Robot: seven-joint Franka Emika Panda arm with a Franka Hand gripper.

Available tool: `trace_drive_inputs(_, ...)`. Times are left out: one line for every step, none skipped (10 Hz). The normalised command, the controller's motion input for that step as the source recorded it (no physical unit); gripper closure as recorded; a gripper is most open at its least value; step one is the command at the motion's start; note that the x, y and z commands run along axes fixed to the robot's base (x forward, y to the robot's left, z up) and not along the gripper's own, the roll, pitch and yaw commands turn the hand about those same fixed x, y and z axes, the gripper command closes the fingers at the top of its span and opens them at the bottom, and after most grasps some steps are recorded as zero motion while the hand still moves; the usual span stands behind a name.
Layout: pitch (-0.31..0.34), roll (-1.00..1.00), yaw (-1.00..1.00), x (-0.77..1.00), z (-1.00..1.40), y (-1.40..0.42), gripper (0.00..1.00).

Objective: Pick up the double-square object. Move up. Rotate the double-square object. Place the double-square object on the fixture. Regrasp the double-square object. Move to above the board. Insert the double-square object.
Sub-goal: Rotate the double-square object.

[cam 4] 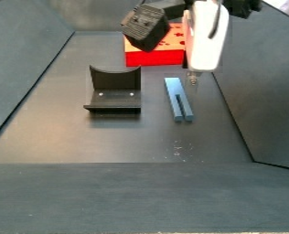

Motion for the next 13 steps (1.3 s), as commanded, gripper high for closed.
trace_drive_inputs(-0.004,0.0,1.0,0.04,-0.04,0.0,0.0)
trace_drive_inputs(-0.004,0.0,1.0,0.04,-0.04,0.0,0.0)
trace_drive_inputs(-0.004,0.0,1.0,0.04,-0.04,0.0,0.0)
trace_drive_inputs(-0.004,0.0,1.0,0.04,-0.04,0.0,0.0)
trace_drive_inputs(-0.004,0.0,1.0,0.04,-0.04,0.0,0.0)
trace_drive_inputs(-0.005,0.0,1.0,0.04,-0.04,0.0,0.0)
trace_drive_inputs(-0.005,0.0,1.0,0.04,-0.04,0.0,0.0)
trace_drive_inputs(-0.005,0.0,1.0,0.04,-0.04,0.0,0.0)
trace_drive_inputs(-0.005,0.0,1.0,0.04,-0.04,0.0,0.0)
trace_drive_inputs(-0.006,0.0,1.0,0.04,-0.04,0.0,0.0)
trace_drive_inputs(-0.006,0.0,1.0,0.04,-0.04,0.0,0.0)
trace_drive_inputs(-0.007,0.0,1.0,0.04,-0.04,0.0,0.0)
trace_drive_inputs(-0.007,0.0,1.0,0.04,-0.04,0.0,0.0)
